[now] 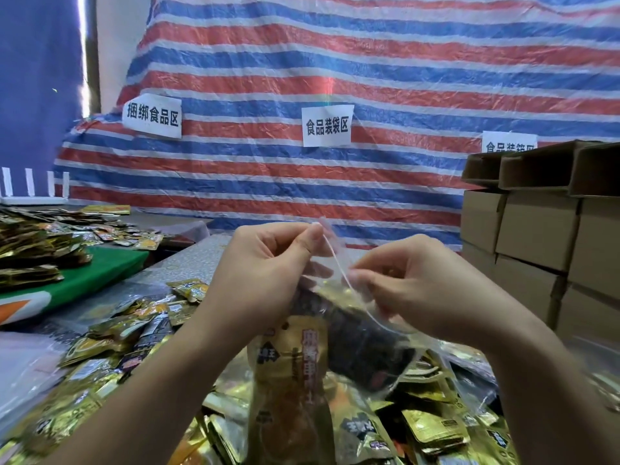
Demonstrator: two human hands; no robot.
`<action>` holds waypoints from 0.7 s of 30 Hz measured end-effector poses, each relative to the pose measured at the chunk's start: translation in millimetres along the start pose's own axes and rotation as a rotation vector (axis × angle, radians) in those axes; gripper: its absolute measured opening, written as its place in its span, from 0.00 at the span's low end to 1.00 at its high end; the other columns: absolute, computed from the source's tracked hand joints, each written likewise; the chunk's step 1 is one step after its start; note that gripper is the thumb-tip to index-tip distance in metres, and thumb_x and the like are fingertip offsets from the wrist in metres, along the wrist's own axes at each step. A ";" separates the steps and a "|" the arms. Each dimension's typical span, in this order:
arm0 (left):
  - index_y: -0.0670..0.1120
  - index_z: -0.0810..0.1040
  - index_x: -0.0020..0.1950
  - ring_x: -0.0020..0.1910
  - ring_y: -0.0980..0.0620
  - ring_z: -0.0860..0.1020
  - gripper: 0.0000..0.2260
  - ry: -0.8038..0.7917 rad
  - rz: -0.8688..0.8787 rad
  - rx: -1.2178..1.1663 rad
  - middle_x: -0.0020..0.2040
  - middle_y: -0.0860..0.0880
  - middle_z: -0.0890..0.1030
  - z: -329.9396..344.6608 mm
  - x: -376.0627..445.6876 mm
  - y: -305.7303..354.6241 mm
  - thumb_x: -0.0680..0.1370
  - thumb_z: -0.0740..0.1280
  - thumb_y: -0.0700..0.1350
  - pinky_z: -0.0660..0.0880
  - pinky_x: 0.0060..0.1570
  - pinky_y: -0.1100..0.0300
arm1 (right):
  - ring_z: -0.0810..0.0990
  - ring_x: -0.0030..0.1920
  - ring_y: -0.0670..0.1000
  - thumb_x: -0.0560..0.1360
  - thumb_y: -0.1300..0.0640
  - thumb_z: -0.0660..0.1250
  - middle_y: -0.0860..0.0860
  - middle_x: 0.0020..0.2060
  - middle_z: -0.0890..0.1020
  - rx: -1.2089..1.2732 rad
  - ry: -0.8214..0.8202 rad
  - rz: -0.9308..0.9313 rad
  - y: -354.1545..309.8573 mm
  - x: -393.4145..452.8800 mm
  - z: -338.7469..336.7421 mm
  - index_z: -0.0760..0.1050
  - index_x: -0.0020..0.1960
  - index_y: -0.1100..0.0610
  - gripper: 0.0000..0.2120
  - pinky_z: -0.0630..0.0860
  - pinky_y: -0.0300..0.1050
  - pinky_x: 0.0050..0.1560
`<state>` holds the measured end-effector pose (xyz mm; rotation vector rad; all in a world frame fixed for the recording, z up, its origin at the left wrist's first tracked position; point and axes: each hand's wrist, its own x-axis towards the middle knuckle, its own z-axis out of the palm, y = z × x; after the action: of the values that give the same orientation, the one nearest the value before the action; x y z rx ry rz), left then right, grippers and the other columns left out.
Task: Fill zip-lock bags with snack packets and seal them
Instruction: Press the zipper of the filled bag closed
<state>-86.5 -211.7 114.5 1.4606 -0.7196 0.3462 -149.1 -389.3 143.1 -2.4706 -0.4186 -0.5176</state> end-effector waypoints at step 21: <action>0.47 0.80 0.48 0.32 0.47 0.83 0.12 0.182 0.124 -0.115 0.39 0.48 0.85 -11.0 9.6 -8.0 0.82 0.61 0.51 0.79 0.31 0.60 | 0.79 0.38 0.34 0.72 0.43 0.72 0.35 0.37 0.81 -0.078 -0.082 -0.079 13.7 0.2 0.4 0.79 0.38 0.48 0.10 0.73 0.30 0.36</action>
<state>-71.8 -203.8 114.9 1.2609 -0.6734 0.5183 -143.4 -399.8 136.4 -2.5651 -0.5404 -0.4740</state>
